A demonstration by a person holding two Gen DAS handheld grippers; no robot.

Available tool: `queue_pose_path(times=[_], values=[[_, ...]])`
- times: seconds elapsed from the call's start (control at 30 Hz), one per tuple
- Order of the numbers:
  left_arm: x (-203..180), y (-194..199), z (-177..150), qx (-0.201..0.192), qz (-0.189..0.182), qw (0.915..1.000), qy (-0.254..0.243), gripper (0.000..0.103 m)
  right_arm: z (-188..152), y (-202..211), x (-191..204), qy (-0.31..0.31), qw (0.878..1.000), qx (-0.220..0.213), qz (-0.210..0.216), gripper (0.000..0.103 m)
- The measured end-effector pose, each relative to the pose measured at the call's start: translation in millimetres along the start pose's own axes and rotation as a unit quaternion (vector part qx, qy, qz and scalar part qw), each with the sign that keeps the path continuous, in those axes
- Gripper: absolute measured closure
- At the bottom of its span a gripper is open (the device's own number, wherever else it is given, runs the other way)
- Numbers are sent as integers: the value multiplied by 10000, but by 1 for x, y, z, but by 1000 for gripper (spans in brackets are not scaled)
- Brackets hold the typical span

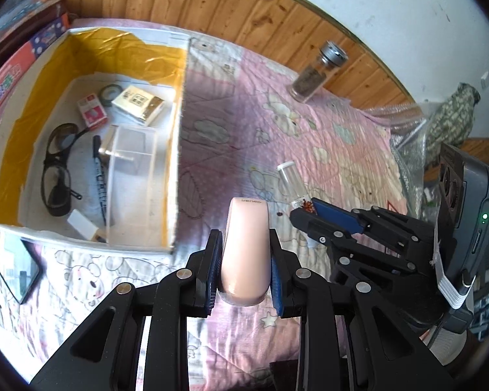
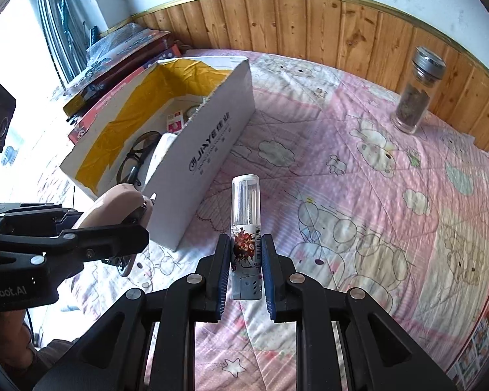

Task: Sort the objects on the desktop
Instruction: 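Carry the pink-and-white item and clear bottle over the white box with both tools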

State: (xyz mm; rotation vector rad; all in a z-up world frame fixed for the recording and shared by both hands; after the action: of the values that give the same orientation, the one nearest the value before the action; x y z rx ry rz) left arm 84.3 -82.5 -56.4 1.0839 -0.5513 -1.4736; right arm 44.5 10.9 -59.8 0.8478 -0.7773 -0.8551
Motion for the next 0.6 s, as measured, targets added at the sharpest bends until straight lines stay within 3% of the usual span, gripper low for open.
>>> queue_pose_path(times=[0.6], values=[[61,40,4,-441,281,9963,683,77,36,-1,50,619,9980,-31,122,83]])
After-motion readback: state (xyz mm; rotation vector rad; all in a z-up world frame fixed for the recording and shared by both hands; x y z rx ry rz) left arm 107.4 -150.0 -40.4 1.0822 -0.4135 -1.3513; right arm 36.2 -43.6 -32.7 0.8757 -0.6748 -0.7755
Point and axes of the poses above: each gripper's, at about its wrist camera, not at the fingertips, and y roughly against the way its jaws point, x to its left, z to its top, the point moved 2 cm from there along -y, roughly the way its jaws point, and after that the axes turned 14 degrees about -y, right-handed, at the moved point
